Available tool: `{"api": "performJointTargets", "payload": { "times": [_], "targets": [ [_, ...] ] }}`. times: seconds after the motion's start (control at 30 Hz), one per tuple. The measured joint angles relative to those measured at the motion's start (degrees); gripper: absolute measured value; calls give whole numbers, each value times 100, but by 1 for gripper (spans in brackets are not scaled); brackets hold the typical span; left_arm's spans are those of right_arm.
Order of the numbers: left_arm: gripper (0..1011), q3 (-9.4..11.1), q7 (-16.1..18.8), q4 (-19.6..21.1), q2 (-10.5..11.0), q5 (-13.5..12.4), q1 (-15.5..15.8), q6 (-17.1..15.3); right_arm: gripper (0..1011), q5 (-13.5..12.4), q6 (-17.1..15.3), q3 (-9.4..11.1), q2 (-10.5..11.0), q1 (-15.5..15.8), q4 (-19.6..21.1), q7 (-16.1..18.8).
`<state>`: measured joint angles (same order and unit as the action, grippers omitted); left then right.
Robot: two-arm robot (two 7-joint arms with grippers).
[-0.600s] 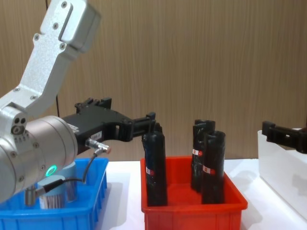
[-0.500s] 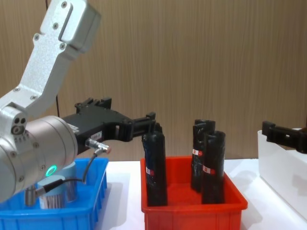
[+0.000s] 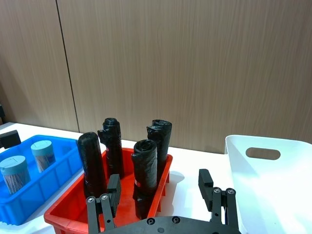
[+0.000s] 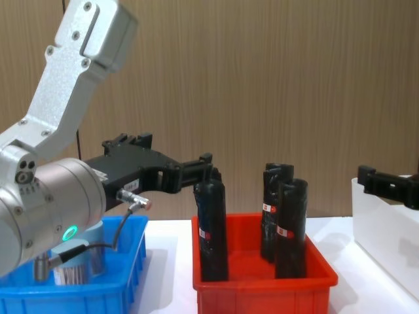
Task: Pick the cotton swabs from the blue box and place them into the white box.
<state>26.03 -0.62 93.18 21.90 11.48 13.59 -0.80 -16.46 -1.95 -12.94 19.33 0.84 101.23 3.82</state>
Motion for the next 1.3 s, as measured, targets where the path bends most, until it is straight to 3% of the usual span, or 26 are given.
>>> {"api": "performJointTargets", "payload": {
  "times": [0.9,1.3],
  "targets": [
    [1004,-5,-2,-7,-9,-1,10,4,1002,0,0,0,0,0,0,0],
    [1004,-85,12,-237,-101,29,153,56,1002,0,0,0,0,0,0,0]
  ]
}}
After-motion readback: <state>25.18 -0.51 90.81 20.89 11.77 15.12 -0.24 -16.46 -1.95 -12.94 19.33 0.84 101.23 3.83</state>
